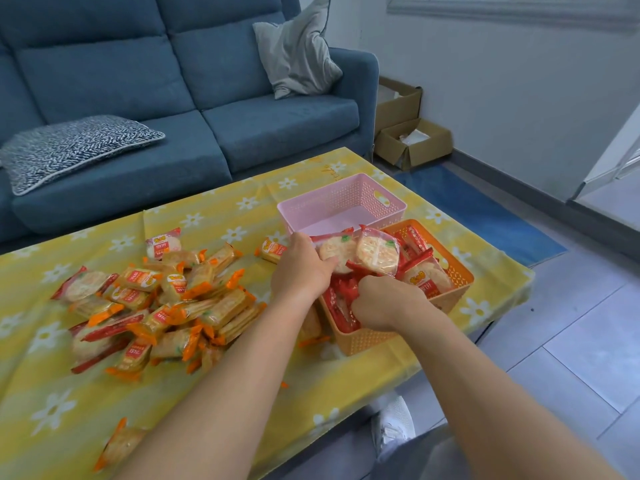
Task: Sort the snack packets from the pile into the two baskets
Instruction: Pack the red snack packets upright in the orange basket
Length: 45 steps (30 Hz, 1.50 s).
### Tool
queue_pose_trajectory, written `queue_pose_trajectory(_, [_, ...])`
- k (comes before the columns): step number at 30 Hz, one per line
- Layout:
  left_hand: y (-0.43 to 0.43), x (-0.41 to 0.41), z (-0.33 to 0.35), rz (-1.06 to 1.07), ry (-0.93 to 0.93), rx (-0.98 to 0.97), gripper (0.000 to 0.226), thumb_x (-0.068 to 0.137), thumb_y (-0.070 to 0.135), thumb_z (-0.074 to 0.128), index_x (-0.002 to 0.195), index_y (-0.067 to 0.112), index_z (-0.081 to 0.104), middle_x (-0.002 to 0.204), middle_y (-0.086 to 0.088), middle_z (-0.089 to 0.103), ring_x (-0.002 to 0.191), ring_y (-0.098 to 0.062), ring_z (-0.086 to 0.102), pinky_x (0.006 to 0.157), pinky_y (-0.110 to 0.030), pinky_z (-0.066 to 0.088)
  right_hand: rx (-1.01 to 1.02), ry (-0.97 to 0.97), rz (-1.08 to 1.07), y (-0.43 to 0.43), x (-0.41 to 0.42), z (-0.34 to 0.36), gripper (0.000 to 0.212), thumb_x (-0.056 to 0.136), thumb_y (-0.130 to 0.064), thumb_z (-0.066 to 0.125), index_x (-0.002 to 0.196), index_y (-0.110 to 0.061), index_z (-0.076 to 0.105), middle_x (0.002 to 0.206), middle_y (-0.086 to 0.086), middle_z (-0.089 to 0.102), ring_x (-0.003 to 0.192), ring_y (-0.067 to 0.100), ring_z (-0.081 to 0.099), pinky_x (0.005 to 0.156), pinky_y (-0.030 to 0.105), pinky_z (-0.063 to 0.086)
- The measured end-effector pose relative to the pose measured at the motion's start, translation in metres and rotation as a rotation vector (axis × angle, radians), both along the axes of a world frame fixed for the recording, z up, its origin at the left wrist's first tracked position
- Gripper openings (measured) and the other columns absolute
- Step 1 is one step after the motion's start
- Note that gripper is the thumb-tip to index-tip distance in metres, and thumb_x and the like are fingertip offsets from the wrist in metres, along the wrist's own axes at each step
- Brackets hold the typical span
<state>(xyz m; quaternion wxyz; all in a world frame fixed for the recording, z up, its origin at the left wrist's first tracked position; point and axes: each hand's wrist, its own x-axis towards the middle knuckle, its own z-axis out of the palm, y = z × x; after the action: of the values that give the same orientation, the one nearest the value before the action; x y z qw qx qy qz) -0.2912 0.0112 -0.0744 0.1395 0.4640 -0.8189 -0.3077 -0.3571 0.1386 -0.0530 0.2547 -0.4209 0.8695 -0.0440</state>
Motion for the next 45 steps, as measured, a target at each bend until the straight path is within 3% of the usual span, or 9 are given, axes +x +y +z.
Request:
queue_pose_trajectory(5, [0.0,0.013,0.015,0.079,0.383,0.206,0.043,0.088,0.023,0.076,0.126,0.015,0.059,0.091,0.012,0.059,0.086,-0.013,0.06,0.079,-0.031,0.049,-0.02,0.091,-0.038,0.006,-0.012,0.006,0.022,0.092,-0.025,0.045,0.072,-0.02,0.051,0.076,-0.002,0.06,0.071,0.02,0.059,0.068,0.035,0.05])
queue_pose_trajectory(8, [0.003,0.027,0.028,0.039,0.522,0.129,0.024,0.088,0.015,0.073,0.11,0.024,0.067,0.089,0.012,0.063,0.082,-0.012,0.063,0.074,-0.034,0.056,-0.453,0.081,-0.222,0.013,-0.024,0.022,0.023,0.095,-0.023,0.048,0.075,-0.017,0.059,0.069,-0.003,0.059,0.056,0.012,0.053,0.053,0.027,0.042])
queue_pose_trajectory(11, [0.008,0.037,0.04,-0.081,0.575,0.125,0.026,0.088,0.01,0.071,0.104,0.031,0.068,0.094,0.011,0.07,0.088,-0.014,0.065,0.075,-0.035,0.059,-0.804,-0.221,-0.304,0.018,-0.031,0.038,0.04,0.097,-0.031,0.058,0.137,-0.029,0.055,0.118,-0.01,0.059,0.085,-0.002,0.059,0.065,0.02,0.046])
queue_pose_trajectory(13, [0.012,0.036,0.046,-0.205,0.552,0.157,0.028,0.088,0.009,0.072,0.105,0.031,0.069,0.096,0.011,0.072,0.091,-0.016,0.067,0.079,-0.034,0.058,-0.876,-0.376,-0.231,0.02,-0.034,0.038,0.057,0.095,-0.035,0.064,0.148,-0.037,0.042,0.128,-0.017,0.054,0.098,-0.003,0.06,0.074,0.019,0.049])
queue_pose_trajectory(19, [0.027,0.014,0.02,-0.192,0.434,0.127,0.021,0.087,0.011,0.07,0.102,0.024,0.065,0.086,0.008,0.065,0.082,-0.016,0.064,0.076,-0.029,0.052,-0.797,-0.075,-0.201,0.031,-0.048,0.035,0.005,0.086,-0.023,0.071,0.085,-0.027,0.069,0.073,-0.006,0.066,0.069,0.015,0.063,0.055,0.034,0.05])
queue_pose_trajectory(24, [0.044,0.016,-0.012,-0.244,-0.01,-0.104,0.021,0.08,0.046,0.072,0.086,0.029,0.06,0.08,0.012,0.063,0.081,-0.014,0.063,0.065,-0.031,0.048,-0.469,0.115,-0.143,0.029,-0.038,0.012,0.015,0.085,-0.033,0.068,0.089,-0.02,0.063,0.07,-0.007,0.058,0.062,0.01,0.055,0.05,0.026,0.039])
queue_pose_trajectory(29, [0.048,0.011,-0.016,-0.229,-0.155,-0.246,0.016,0.079,0.042,0.068,0.087,0.031,0.061,0.094,0.011,0.066,0.092,-0.018,0.063,0.066,-0.033,0.046,-0.355,0.371,-0.225,0.011,-0.026,-0.014,0.015,0.091,-0.027,0.058,0.088,-0.012,0.06,0.072,0.001,0.058,0.065,0.026,0.064,0.047,0.032,0.049])
queue_pose_trajectory(38, [0.019,-0.017,0.004,-0.119,0.109,-0.138,0.015,0.092,0.031,0.056,0.105,0.027,0.063,0.103,0.004,0.07,0.093,-0.023,0.065,0.079,-0.04,0.055,-0.027,0.048,-0.032,0.009,-0.019,-0.001,0.025,0.093,-0.024,0.039,0.068,-0.02,0.043,0.084,0.002,0.056,0.087,0.029,0.06,0.08,0.042,0.05])
queue_pose_trajectory(45, [0.021,-0.055,0.0,-0.198,-0.105,-0.066,0.063,0.077,0.048,0.08,0.127,0.02,0.053,0.12,0.001,0.067,0.112,-0.024,0.062,0.086,-0.038,0.05,-0.516,0.028,-0.466,0.021,-0.068,0.007,0.015,0.085,-0.01,0.045,0.082,-0.011,0.06,0.075,0.006,0.063,0.066,0.028,0.06,0.057,0.036,0.051])
